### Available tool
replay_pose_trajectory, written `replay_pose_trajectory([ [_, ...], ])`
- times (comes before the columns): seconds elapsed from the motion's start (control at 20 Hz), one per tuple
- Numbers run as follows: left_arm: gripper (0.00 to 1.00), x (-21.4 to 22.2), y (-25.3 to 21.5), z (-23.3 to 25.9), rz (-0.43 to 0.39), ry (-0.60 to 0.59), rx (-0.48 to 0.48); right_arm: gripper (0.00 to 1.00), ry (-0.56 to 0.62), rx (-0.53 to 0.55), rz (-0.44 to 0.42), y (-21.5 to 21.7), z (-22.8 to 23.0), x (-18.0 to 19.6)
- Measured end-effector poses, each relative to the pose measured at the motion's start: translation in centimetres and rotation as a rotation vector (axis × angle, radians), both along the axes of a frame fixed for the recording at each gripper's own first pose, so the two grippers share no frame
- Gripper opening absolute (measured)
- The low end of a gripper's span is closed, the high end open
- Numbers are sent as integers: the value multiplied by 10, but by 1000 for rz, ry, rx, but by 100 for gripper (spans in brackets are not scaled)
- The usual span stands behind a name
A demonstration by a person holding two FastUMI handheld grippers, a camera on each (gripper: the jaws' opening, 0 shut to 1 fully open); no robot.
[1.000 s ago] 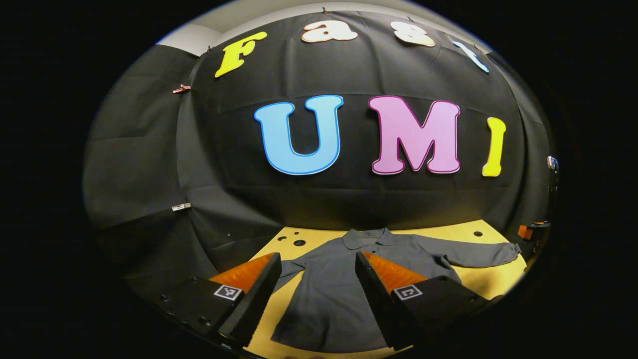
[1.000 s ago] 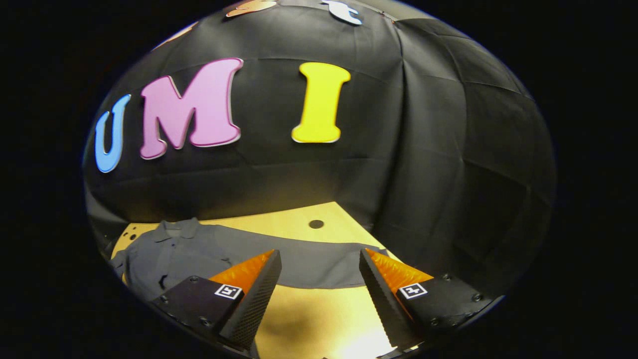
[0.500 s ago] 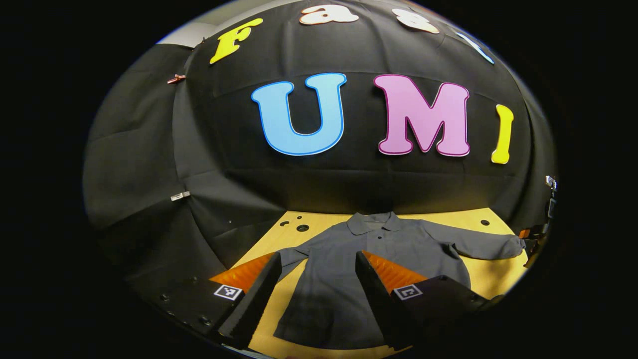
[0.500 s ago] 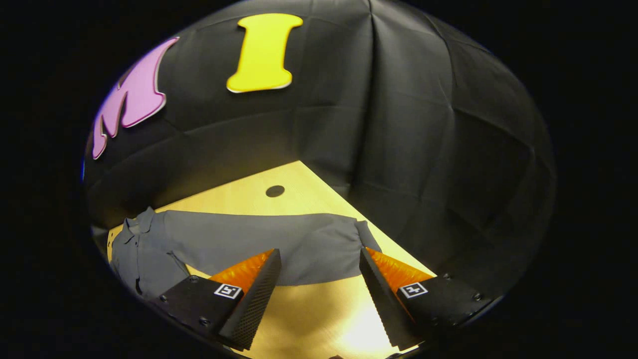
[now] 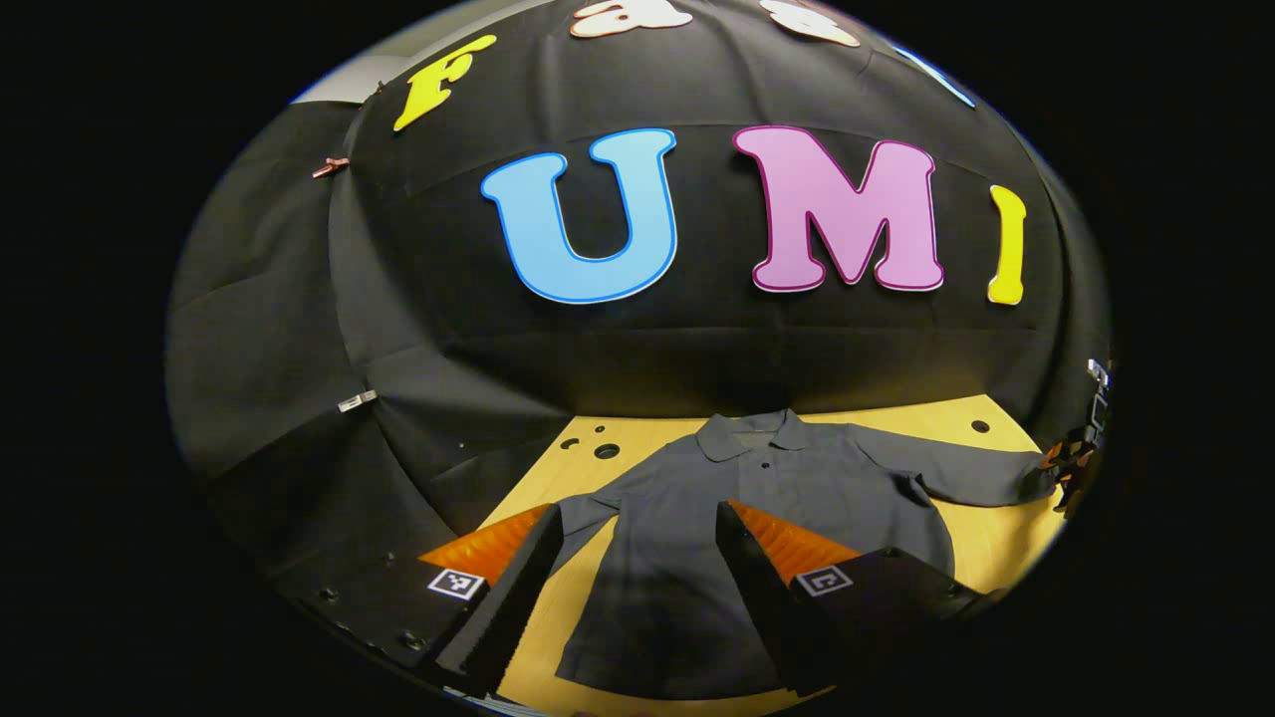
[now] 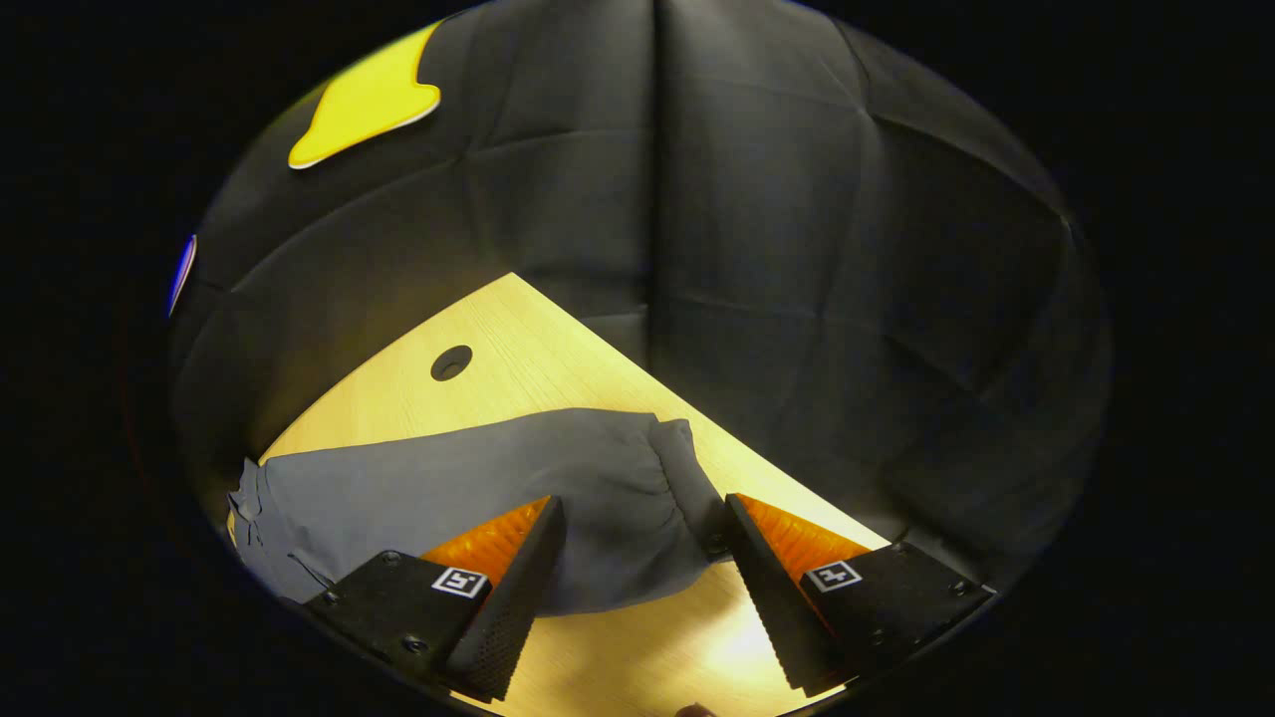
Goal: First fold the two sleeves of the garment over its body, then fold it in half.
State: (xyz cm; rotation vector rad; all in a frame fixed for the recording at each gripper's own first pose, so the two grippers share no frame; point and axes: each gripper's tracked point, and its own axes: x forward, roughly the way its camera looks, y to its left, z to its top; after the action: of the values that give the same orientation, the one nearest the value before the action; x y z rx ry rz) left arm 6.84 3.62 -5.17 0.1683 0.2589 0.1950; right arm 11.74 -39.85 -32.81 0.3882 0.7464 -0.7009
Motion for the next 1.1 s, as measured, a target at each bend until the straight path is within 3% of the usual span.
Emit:
replay_pose_trajectory([
  [0.35, 98, 8, -10, -1, -21, 16, 15, 99, 99, 25, 32, 9, -36, 11],
  [0.6, 98, 3, -4, 0, -11, 18, 17, 96, 122, -35, 88, 16, -36, 16],
  [0.8, 98, -2, 4, -6, 2, 38, -5, 46, 106, -8, 125, 18, -36, 13],
  [0.9, 98, -4, 9, -7, 5, 43, -13, 12, 91, 36, 118, 24, -36, 15],
  [0.95, 98, -4, 12, -9, 8, 51, -19, 6, 93, 43, 126, 26, -37, 16],
  [1.1, 98, -6, 17, -12, 11, 62, -34, 6, 113, 45, 127, 28, -33, 15],
])
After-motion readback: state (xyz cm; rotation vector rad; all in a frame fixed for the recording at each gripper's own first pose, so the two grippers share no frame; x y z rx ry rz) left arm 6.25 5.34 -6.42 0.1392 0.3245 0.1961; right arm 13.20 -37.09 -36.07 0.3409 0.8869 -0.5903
